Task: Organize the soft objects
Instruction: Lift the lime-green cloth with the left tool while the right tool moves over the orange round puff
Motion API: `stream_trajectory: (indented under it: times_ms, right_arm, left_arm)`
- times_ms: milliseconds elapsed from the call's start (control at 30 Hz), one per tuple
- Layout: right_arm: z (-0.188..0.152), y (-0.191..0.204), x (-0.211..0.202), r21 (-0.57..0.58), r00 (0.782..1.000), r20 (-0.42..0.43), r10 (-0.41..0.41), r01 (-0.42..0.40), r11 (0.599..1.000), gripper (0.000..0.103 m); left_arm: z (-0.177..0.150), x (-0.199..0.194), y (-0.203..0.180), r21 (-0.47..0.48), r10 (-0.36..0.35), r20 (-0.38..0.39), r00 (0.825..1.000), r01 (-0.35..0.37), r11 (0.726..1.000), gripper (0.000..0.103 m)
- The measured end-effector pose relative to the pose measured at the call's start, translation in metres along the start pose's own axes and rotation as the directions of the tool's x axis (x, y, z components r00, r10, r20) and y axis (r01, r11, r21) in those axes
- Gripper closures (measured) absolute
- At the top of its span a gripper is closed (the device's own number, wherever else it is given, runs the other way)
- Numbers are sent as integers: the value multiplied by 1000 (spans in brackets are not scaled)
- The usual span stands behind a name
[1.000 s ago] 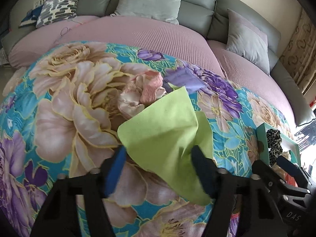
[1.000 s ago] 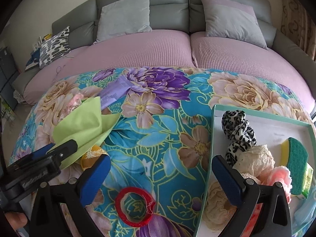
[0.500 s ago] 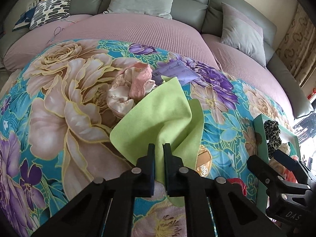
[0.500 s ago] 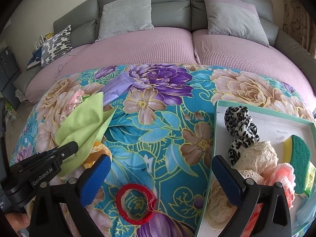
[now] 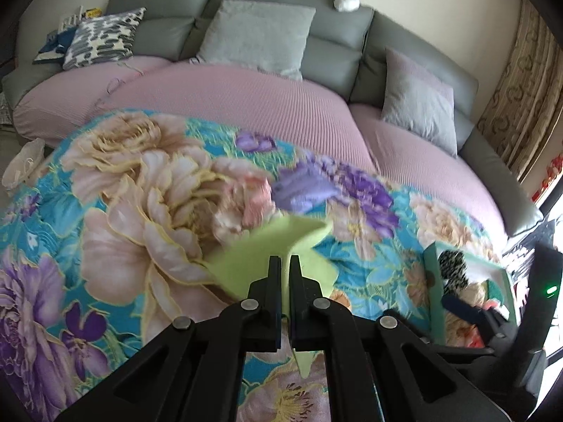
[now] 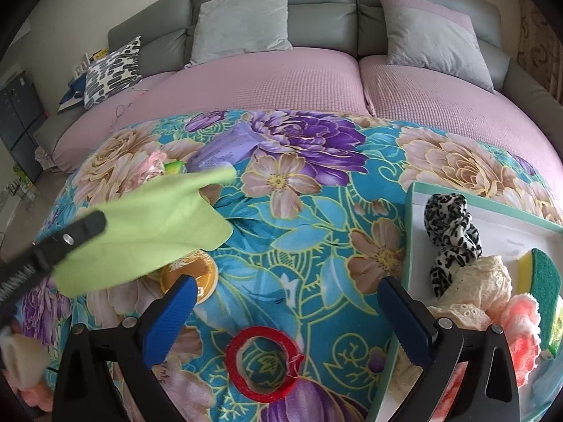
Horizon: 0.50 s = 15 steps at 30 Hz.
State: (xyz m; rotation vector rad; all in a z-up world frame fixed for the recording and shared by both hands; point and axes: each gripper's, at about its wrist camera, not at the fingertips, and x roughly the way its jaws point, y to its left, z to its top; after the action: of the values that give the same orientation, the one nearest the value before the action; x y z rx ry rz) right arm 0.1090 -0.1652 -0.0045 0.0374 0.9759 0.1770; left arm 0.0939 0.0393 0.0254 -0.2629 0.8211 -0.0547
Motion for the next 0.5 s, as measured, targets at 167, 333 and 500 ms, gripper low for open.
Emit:
stream_trajectory:
  times_ms: [167, 333, 500]
  right_arm:
    - [-1, 12, 4, -38, 1000, -9, 18, -18, 999, 0]
    - [-4, 27, 8, -82, 999, -17, 42, -43, 996, 0]
    - [-7, 39, 11, -116, 998, -28, 58, -61, 991, 0]
  left_arm:
    - [7, -25, 6, -21, 13, 74, 997, -11, 1000, 100]
    - [10, -39, 22, -80, 49, 115, 992, -40, 996, 100]
    - [13, -63, 34, -127, 68, 184, 981, -45, 991, 100]
